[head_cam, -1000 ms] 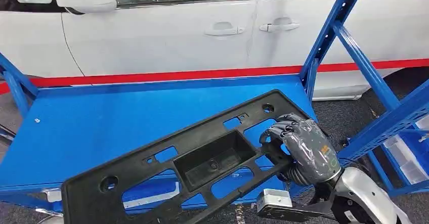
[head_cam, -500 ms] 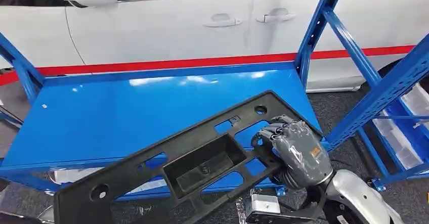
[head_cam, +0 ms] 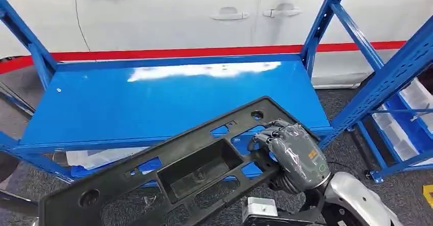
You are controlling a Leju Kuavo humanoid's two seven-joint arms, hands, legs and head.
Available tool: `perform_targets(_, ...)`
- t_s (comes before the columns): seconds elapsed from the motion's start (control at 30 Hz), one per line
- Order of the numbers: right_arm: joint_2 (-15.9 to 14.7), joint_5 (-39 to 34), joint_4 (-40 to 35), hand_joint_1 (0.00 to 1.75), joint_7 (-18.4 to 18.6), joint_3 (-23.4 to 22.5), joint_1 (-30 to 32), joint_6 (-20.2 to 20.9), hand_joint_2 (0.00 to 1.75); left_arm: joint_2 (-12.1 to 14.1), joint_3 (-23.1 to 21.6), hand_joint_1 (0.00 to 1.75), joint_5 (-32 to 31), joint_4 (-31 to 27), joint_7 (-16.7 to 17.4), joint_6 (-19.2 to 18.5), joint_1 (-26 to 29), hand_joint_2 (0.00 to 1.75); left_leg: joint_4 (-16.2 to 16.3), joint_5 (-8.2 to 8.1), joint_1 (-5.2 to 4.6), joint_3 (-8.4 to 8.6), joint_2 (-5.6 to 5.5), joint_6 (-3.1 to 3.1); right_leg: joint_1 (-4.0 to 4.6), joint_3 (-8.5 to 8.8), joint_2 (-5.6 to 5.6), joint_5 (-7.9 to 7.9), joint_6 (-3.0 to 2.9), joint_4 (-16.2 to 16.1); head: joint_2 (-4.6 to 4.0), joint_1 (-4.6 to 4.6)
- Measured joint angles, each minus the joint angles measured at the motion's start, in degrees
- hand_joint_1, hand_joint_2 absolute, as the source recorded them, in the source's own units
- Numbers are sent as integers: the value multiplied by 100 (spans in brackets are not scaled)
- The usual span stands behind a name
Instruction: Take the parts from the cabinet and place them on the table.
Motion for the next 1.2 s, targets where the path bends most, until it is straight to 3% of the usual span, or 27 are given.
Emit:
perform_targets(0.07, -2, -83, -28, 175, 83, 0, -10, 61, 175, 22, -22, 0, -39, 0, -13, -28, -3, 175, 23, 96, -38, -141, 24, 134, 6, -257, 15, -723, 4, 871, 0, 20)
perform_targets(0.1, -9, -129, -50, 175, 127, 0, -11, 109, 175, 28, -39, 0, -59, 0, -15, -35, -2, 175, 30, 145, -59, -206, 32, 156, 14, -364, 27, -955, 4, 1306, 0, 11)
perform_targets(0.13, -11, -179, -74, 175, 168, 0, -13, 151, 175, 37, -55, 0, -85, 0, -22, -59, -4, 175, 48, 188, -82, -283, 34, 170, 21, -411, 34, -1035, -2, 1624, 0, 18)
perform_targets(0.17, -11, -197, -87, 175, 188, 0, -14, 168, 175, 44, -70, 0, -85, 0, -24, -66, -4, 175, 72, 222, -96, -356, 35, 170, 33, -346, 36, -963, -18, 1679, 0, 11)
perform_targets(0.2, -11, -203, -98, 175, 201, 0, -21, 177, 175, 48, -85, 0, -85, 0, -28, -74, -4, 175, 97, 255, -110, -429, 35, 168, 52, -162, 37, -784, -50, 1503, 0, 15)
perform_targets(0.27, -13, -273, -142, 175, 258, -2, -54, 242, 175, 50, -98, 0, -83, 0, -28, -83, -4, 175, 141, 316, -132, -536, 31, 161, 105, 468, 43, -439, -161, 626, 0, 13)
perform_targets(0.3, -24, -326, -184, 175, 304, -2, -80, 286, 175, 46, -103, 0, -81, 0, -31, -90, -4, 175, 155, 343, -126, -561, 33, 149, 158, 800, 50, -447, -245, 171, 0, 9)
perform_targets(0.33, -28, -372, -219, 175, 352, -2, -112, 337, 175, 48, -107, 0, -68, 0, -33, -100, -6, 175, 179, 363, -168, -603, 33, 119, 190, 946, 39, -502, -275, -150, 0, 13)
perform_targets(0.43, -66, -461, -293, 175, 483, -4, -150, 489, 175, 57, -118, 0, -28, 0, -39, -111, -5, 175, 145, 530, -119, -662, 39, 14, 222, 877, 44, -434, -285, -195, 0, 13)
perform_targets(0.47, -63, -472, -308, 175, 516, -4, -153, 520, 175, 74, -118, 0, -26, 4, -37, -122, 12, 175, 157, 538, -161, -683, 10, -24, 137, 788, 23, -343, -311, -304, 0, 9)
perform_targets(0.53, -63, -483, -345, 175, 531, -2, -214, 555, 175, 92, -120, 0, -22, 9, -31, -133, 4, 175, 541, -28, -128, -848, 2, -86, 126, 729, -7, -226, -342, -284, 0, -2)
perform_targets(0.6, -63, -483, -387, 175, 531, -2, -228, 581, 175, 92, -122, 0, -13, 9, -31, -140, 10, 175, 1316, -653, -88, -1026, 5, -140, 128, 555, -14, -118, -361, -262, 0, -9)
perform_targets(0.63, -68, -490, -398, 175, 531, -2, -233, 581, 175, 92, -122, 0, -15, 9, -31, -140, 7, 175, 1651, -767, -81, -1065, 6, -160, 128, 455, -14, -57, -354, -235, 0, -18)
perform_targets(0.67, -74, -500, -398, 175, 533, -2, -237, 581, 175, 94, -122, 0, -15, 9, -31, -140, 4, 175, 1826, -660, -73, -1038, 6, -175, 127, 350, -16, -5, -348, -202, 0, -15)
perform_targets(0.7, -79, -513, -400, 175, 533, -2, -236, 581, 175, 100, -122, 0, -17, 9, -31, -138, 1, 175, 1796, -387, -66, -911, 6, -183, 124, 230, -16, 56, -335, -160, 0, -15)
perform_targets(0.77, -114, -540, -422, 175, 533, -2, -237, 583, 175, 114, -122, 0, -22, 9, -31, -135, -2, 175, 1207, 20, -64, -401, 5, -171, 113, 23, -10, 157, -295, -90, 0, -15)
perform_targets(0.8, -140, -564, -437, 175, 533, -2, -238, 601, 175, 120, -122, 0, -24, 9, -31, -138, -11, 175, 726, -46, -64, -41, 1, -154, 112, -30, -7, 200, -271, -58, 0, -24)
perform_targets(0.83, -168, -577, -466, 175, 533, -2, -239, 623, 175, 127, -122, 0, -24, 9, -37, -138, -32, 175, 156, -293, -95, 309, -3, -131, 139, -72, -9, 240, -234, -52, 0, -20)
perform_targets(0.87, -197, -594, -476, 175, 533, -2, -260, 638, 175, 131, -122, 0, -22, 9, -37, -140, -29, 175, -74, -381, -104, 414, -21, -65, 138, -73, -20, 305, -212, -51, 0, -2)
perform_targets(0.93, -221, -625, -490, 175, 542, -2, -297, 656, 175, 133, -122, 0, -11, 9, -48, -149, -17, 175, 11, -306, -125, 289, -21, -32, 126, -84, -20, 429, -170, -87, 0, -26)
perform_targets(0.97, -236, -662, -492, 175, 564, -2, -296, 671, 175, 136, -122, 0, -7, 9, -48, -164, -22, 175, -10, -250, -112, 243, -7, 27, 147, -90, -10, 467, -134, -87, 0, -4)
perform_targets(1.0, -251, -673, -492, 175, 570, -2, -286, 680, 175, 133, -122, 0, -4, 9, -46, -173, -21, 175, -29, -185, -76, 219, 36, 98, 96, -132, 34, 330, -111, -17, 0, -24)
perform_targets(1.03, -277, -686, -492, 175, 583, -2, -305, 686, 175, 133, -122, 0, -2, 9, -46, -181, -17, 175, -25, -121, -82, 160, 31, 151, 108, -222, 42, -26, -80, 202, 0, 11)
perform_targets(1.1, -301, -736, -494, 175, 614, -2, -312, 721, 175, 144, -122, 0, 4, 11, -46, -179, -16, 175, 15, 8, -91, -17, 57, 210, 98, -420, 46, -759, -45, 1065, 0, 31)
perform_targets(1.13, -304, -769, -492, 175, 643, -2, -311, 741, 175, 146, -122, 0, 4, 11, -46, -179, -16, 175, 49, 70, -97, -130, 63, 212, 94, -487, 46, -929, -30, 1477, 0, 24)
perform_targets(1.17, -313, -787, -494, 175, 651, -2, -310, 745, 175, 149, -122, 0, 2, 9, -46, -173, -20, 175, 91, 127, -97, -250, 66, 208, 92, -485, 47, -886, -22, 1726, 0, 28)
perform_targets(1.2, -321, -795, -492, 175, 660, -2, -312, 745, 175, 149, -122, 0, 11, 9, -46, -173, -18, 175, 122, 180, -97, -359, 68, 197, 90, -388, 46, -705, -19, 1739, 0, 28)
